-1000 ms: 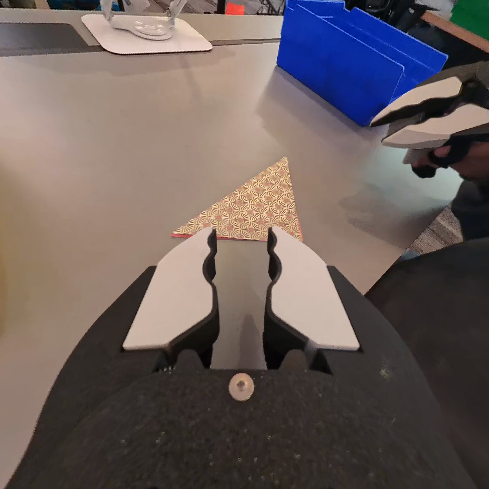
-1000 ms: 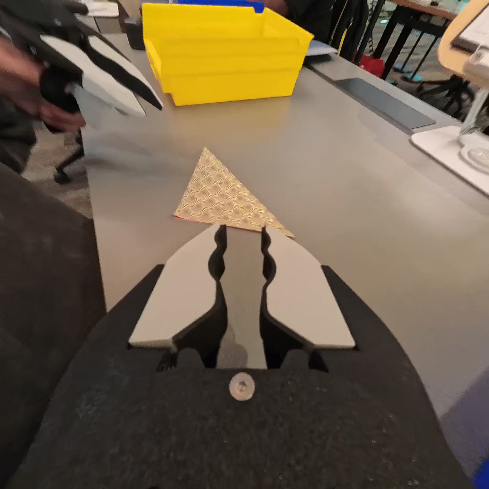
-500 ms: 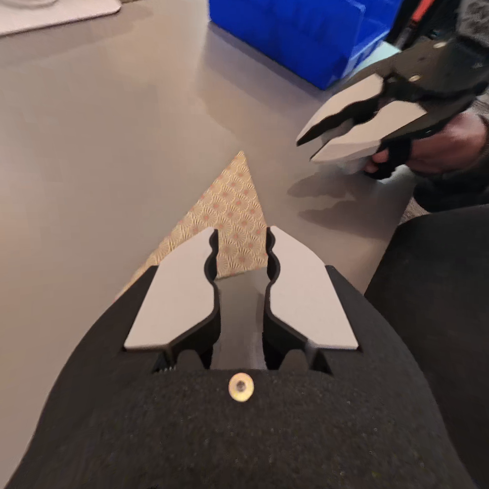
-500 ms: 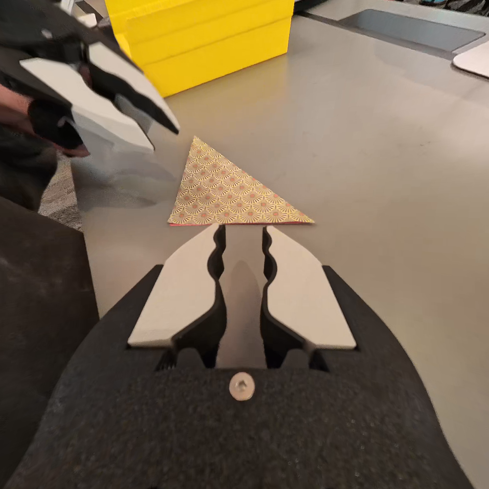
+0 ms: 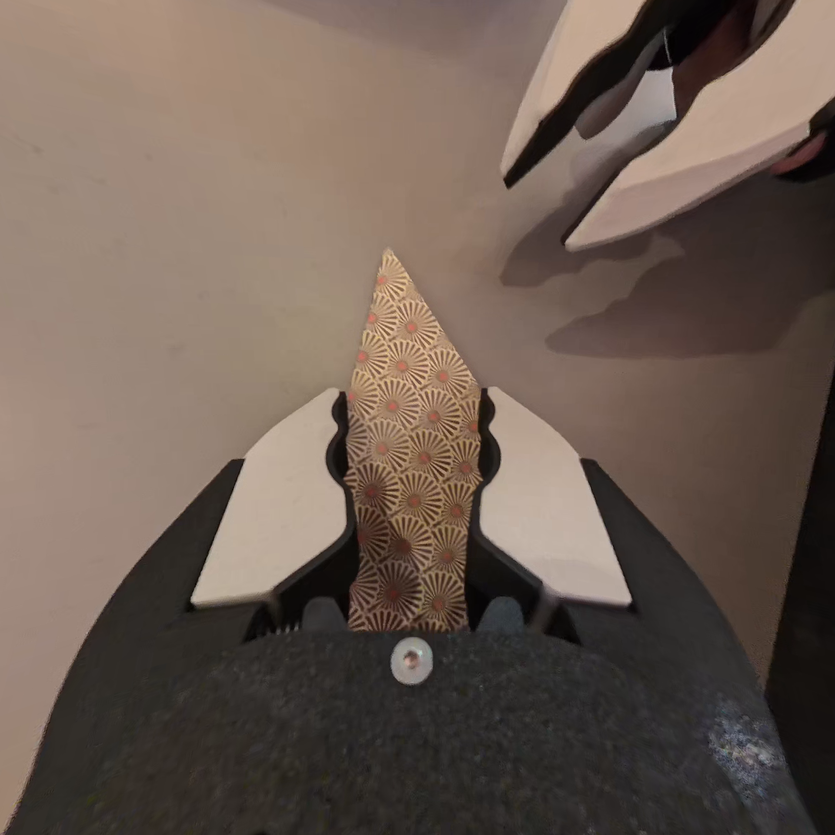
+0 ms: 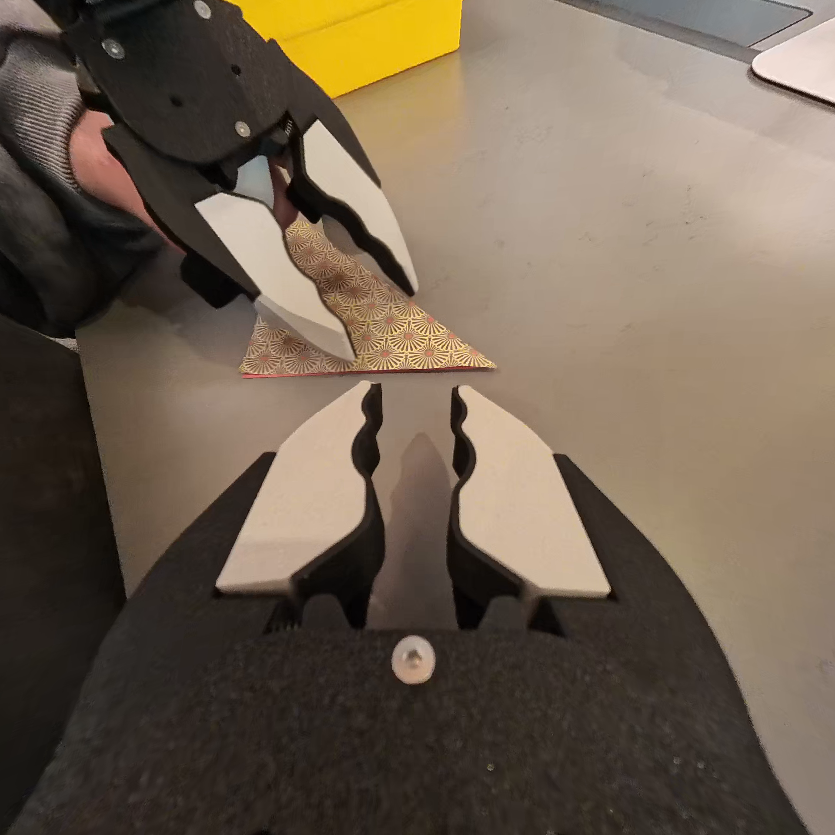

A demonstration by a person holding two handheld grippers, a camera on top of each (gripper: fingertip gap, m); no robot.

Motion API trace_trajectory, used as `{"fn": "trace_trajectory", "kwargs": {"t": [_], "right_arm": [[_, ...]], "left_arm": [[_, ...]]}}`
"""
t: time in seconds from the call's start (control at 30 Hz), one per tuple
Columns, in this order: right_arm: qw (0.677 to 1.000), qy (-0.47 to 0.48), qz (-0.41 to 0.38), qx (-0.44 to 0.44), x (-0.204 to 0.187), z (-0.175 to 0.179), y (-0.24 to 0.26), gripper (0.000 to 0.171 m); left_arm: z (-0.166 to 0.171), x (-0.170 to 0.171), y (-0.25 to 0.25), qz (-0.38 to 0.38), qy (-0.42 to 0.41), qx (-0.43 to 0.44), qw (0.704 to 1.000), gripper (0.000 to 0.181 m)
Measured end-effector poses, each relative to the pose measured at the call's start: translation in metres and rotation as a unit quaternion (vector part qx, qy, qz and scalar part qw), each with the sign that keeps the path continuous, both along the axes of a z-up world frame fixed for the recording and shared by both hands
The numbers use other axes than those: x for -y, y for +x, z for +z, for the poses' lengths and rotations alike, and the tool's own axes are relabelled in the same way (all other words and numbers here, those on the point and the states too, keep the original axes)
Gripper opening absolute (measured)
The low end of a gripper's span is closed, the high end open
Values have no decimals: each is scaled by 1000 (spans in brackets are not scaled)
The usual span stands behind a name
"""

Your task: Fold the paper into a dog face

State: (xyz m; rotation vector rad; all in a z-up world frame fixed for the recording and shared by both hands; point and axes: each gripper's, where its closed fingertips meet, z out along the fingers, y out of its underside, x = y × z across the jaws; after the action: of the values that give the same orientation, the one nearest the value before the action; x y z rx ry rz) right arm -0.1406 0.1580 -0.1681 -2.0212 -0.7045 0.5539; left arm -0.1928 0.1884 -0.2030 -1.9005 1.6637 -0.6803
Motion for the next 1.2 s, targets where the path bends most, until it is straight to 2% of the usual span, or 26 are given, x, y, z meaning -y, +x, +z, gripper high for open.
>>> {"fn": "trace_trajectory", "kwargs": {"t": [0.4,1.07,1.2], "right_arm": [[1000,-1,10,1,1,0,0,27],[999,-28,12,32,-5,-12,2,28],[996,-90,-9,15,-24,-20,4,31]], "left_arm": [[5,6,6,-68,6,24,997,48],[-7,5,3,-93,18,15,995,48],[-7,5,3,-92,18,15,995,48]]}}
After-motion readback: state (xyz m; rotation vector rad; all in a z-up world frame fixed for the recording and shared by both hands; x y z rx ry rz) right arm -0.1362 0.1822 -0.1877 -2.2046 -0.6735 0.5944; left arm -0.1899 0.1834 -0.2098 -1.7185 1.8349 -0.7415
